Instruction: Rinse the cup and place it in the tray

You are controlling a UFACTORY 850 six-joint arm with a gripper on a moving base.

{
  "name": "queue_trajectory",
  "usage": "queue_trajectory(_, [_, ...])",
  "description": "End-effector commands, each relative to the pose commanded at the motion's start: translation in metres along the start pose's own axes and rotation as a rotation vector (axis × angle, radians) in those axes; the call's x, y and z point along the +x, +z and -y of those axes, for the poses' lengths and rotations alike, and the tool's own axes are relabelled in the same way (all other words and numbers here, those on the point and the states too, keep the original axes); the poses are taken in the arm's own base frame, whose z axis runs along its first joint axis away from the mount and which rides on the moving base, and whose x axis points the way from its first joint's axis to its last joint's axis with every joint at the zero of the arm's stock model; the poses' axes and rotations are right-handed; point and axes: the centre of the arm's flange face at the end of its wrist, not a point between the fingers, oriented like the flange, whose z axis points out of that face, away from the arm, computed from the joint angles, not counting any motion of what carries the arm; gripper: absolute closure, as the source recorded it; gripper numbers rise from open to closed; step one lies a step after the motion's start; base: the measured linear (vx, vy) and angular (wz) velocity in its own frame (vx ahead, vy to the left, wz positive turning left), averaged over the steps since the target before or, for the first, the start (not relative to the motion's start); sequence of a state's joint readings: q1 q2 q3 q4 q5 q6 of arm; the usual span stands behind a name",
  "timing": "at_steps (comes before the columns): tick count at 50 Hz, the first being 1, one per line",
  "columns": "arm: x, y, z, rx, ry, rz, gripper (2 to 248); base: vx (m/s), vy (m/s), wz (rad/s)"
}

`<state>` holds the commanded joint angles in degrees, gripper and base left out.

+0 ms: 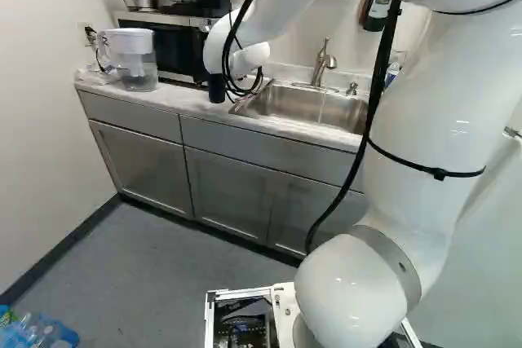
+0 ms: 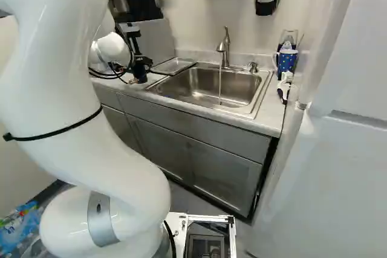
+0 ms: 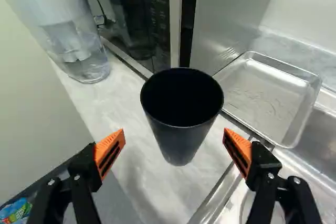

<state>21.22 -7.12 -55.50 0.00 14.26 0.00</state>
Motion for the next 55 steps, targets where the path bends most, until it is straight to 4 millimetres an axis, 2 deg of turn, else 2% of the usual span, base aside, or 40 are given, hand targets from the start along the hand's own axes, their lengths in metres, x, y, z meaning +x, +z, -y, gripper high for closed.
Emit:
queue_trajectory(29, [0.001, 0.0, 0.0, 0.0, 0.0, -0.018, 3, 0.0, 0.0, 0.0])
queue_trajectory(50, [-0.015, 0.015, -0.001, -0.001, 0.0, 0.021, 3, 0.0, 0.0, 0.0])
queue_trajectory(55, [-0.014, 0.018, -0.001, -0.002, 0.001, 0.02, 3, 0.0, 0.0, 0.0])
